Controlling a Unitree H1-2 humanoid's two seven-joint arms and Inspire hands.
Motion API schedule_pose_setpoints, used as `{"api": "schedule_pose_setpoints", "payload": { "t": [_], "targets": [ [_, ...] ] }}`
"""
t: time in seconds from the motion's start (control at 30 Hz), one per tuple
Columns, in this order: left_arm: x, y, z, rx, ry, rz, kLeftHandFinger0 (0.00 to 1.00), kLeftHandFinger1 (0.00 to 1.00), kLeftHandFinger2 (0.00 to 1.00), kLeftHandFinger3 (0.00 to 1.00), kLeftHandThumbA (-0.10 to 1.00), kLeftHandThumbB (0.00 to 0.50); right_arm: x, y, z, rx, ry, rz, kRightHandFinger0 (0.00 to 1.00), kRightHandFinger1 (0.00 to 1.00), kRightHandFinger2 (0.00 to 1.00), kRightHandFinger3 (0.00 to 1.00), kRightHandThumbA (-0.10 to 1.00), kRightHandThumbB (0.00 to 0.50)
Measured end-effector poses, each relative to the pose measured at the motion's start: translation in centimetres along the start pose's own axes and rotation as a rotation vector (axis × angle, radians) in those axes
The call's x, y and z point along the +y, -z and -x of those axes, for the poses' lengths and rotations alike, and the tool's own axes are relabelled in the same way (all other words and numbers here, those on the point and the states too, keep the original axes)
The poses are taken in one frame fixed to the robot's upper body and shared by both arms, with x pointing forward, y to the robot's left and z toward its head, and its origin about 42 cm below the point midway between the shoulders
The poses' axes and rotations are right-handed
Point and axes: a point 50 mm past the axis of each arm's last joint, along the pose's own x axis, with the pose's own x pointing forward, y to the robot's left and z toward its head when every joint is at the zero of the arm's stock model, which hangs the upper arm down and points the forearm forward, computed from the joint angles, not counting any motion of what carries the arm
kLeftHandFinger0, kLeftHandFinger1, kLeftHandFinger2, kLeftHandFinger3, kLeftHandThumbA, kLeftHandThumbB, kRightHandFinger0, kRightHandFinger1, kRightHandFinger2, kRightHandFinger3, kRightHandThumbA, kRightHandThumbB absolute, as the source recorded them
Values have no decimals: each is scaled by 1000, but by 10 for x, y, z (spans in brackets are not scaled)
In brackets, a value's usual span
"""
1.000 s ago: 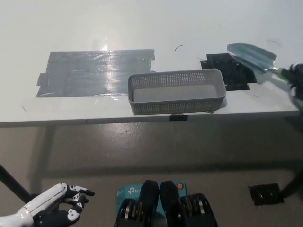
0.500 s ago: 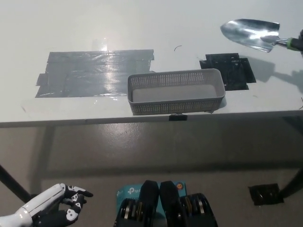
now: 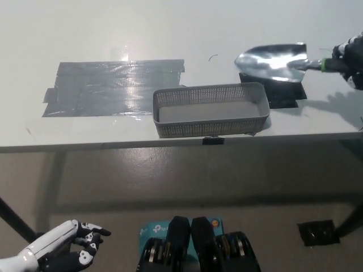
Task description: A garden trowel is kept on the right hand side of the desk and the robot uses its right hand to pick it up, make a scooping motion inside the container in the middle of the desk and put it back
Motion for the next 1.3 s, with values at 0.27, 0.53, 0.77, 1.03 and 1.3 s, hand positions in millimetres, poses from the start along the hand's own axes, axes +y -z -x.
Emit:
{"api": "schedule_pose_setpoints", "payload": {
  "t": [0.27, 0.53, 0.77, 1.03, 1.3],
  "targets": [
    [1, -1, 0, -1, 5, -3, 785, 808, 827, 931, 1000, 395, 29, -2, 0, -73, -141, 105, 0, 0, 347, 118, -100, 14],
    [1, -1, -1, -1, 10, -9, 797, 813, 832, 933, 1000, 366, 17, -2, -11, -147, -127, 242, 0, 0, 244, 152, -100, 29],
    [-3, -2, -4, -6, 24, -5, 785, 799, 813, 925, 1000, 357, 7, -12, -21, -175, -127, 278, 0, 0, 48, 202, -100, 0],
    [0, -8, -9, -21, 28, -24, 793, 808, 827, 929, 1000, 387, -46, -30, -48, -257, -45, 414, 0, 0, 161, 115, -100, 22],
    [4, -14, -12, -33, 45, -40, 802, 816, 837, 940, 1000, 405, -84, -53, -63, -325, 45, 503, 0, 0, 238, 47, -93, 1]
  ]
}}
